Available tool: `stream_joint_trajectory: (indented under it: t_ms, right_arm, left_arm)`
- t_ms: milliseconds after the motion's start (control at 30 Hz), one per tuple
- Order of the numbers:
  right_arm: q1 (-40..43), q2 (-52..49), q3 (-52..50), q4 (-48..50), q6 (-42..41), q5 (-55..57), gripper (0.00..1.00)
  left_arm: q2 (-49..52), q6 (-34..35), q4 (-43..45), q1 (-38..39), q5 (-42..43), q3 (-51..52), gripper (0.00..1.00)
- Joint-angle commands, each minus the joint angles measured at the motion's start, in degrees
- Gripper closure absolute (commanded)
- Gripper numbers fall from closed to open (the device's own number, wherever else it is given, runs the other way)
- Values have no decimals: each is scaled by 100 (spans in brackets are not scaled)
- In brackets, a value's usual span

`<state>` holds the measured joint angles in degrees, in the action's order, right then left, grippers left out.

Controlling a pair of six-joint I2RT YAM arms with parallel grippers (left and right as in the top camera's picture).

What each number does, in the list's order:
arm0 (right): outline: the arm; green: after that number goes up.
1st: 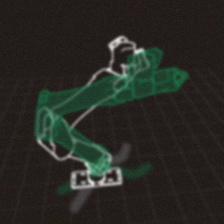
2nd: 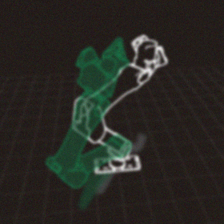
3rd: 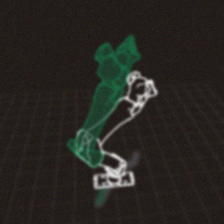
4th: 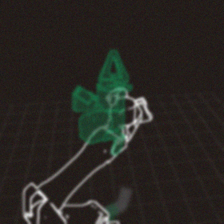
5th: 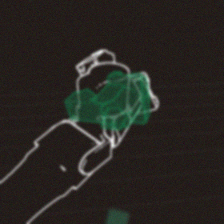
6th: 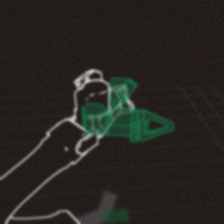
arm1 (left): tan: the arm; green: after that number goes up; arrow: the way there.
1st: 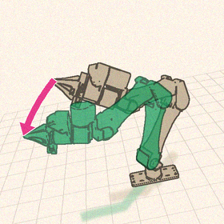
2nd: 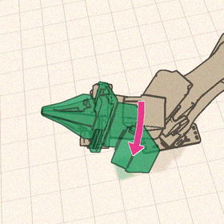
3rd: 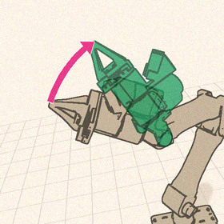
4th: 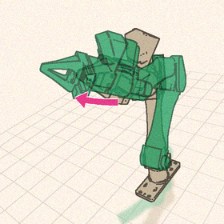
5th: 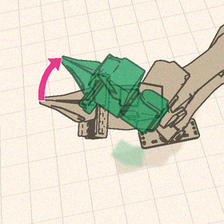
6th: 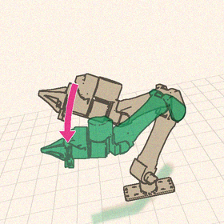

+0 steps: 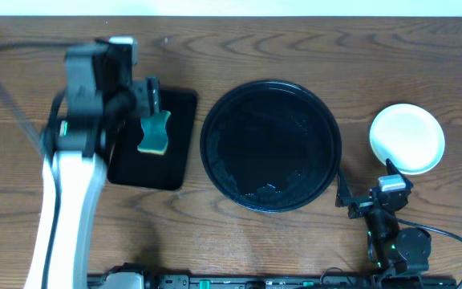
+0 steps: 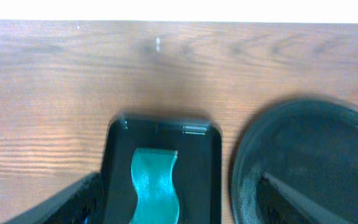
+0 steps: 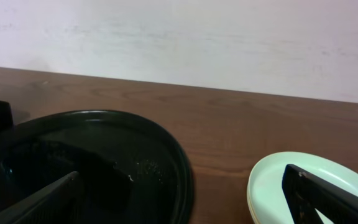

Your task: Clean dirty plates on tray and stack at the side

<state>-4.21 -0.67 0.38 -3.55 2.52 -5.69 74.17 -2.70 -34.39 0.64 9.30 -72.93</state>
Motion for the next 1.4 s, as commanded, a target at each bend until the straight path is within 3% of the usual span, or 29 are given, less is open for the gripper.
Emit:
stream_joint_trajectory:
  t_ms: [0, 567, 900, 1367]
  right_arm:
    - [-37, 28, -7, -31, -76, 31, 1]
    - [-37, 28, -7, -31, -76, 31, 1]
    - [-37, 28, -7, -31, -76, 31, 1]
    - [-37, 28, -7, -31, -76, 31, 1]
  left_arm:
    - [-1106, -221, 474, 2, 57, 1064, 21]
    - [-6000, -310, 2341, -11, 11, 5451, 21]
    - [-7005, -651, 2876, -9, -216, 6688, 21]
    - [-7407, -651, 2953, -9, -444, 7213, 21]
